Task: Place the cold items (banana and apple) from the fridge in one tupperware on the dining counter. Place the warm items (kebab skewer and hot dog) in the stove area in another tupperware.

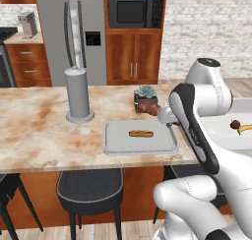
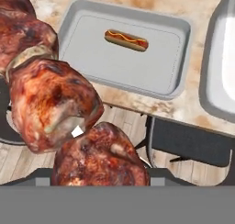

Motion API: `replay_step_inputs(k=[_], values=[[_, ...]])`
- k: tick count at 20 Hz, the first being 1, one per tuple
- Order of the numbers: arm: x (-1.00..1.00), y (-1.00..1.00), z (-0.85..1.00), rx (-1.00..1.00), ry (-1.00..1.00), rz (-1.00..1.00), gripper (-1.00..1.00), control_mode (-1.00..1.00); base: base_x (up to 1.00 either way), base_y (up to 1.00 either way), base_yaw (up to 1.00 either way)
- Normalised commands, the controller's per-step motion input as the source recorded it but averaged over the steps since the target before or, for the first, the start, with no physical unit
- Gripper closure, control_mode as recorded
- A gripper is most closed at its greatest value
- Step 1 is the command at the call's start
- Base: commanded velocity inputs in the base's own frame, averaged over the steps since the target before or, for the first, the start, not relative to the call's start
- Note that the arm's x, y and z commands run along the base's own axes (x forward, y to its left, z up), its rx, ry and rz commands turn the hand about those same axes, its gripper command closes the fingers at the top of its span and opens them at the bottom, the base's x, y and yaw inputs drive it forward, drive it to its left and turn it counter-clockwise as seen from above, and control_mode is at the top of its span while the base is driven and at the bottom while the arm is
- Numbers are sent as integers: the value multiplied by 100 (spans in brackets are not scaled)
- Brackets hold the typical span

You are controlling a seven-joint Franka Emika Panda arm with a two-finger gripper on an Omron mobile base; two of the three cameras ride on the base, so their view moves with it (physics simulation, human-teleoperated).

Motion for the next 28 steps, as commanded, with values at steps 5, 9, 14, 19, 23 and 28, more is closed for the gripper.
replay_step_inputs(k=[5, 9, 14, 19, 23, 28], values=[[55, -15, -65, 0, 18, 23, 100, -100, 0, 0, 0], [56, 0, -50, 0, 0, 20, 100, -100, 0, 0, 0], [64, 0, -40, 0, 0, 15, 100, -100, 0, 0, 0], [67, 0, -38, 0, 8, 10, 100, -100, 0, 0, 0], [64, 0, -36, -1, 9, 4, 100, -100, 0, 0, 0], [56, 0, -43, 0, 3, 3, 100, -100, 0, 0, 0]])
